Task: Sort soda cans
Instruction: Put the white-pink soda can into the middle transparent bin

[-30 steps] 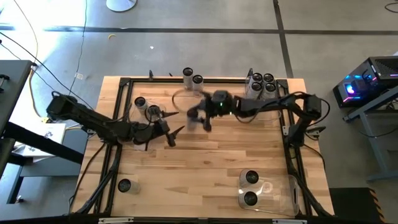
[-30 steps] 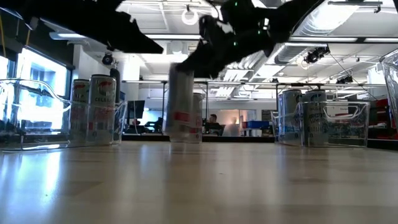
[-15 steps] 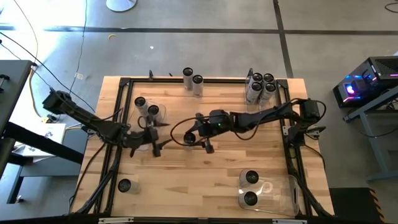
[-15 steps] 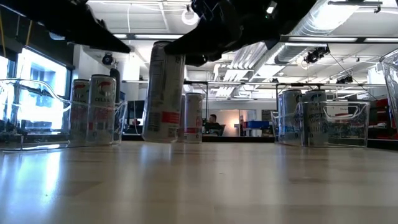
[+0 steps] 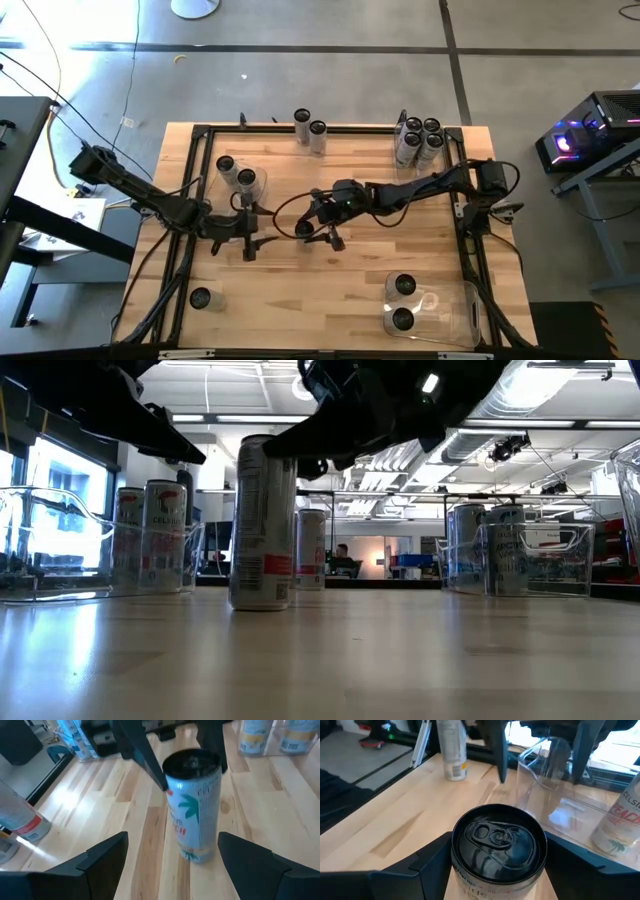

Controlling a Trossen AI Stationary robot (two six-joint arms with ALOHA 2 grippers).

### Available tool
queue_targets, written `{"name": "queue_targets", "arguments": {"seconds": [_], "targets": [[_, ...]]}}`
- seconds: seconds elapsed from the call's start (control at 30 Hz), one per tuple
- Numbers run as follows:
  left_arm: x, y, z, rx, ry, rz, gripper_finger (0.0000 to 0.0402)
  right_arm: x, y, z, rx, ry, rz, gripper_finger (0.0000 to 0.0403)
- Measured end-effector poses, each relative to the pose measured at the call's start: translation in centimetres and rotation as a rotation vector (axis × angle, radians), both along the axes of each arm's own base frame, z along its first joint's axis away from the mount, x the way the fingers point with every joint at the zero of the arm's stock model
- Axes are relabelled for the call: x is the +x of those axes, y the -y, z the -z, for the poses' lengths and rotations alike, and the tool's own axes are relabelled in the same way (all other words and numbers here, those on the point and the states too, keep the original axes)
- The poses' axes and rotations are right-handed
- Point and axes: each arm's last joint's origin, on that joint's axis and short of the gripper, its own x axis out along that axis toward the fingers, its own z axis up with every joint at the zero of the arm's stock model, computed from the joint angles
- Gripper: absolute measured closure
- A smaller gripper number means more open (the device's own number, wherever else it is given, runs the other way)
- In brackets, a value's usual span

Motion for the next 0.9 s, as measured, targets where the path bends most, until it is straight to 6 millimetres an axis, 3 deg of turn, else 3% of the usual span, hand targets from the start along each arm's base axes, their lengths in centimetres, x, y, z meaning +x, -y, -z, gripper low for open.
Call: {"name": "queue_targets", "arguments": {"seconds": [0.57,0.77,0.9], "targets": [[0.7,0.4,0.8,-0.028,-0.027,0.026,0.0099,0.5,0.1,0.6,-0.012,0.034,0.016,0.0110],[1.2,0.7,1.2,-0.002,-0.030,0.040,0.0099,-0.4,0.1,-1.6,0.025,0.038,0.035,0.0109],[1.3,0.7,1.1,0.013,-0.019,0.060,0.0099,-1.5,0.1,-2.9,-0.037,-0.022,0.155,0.0109]]}}
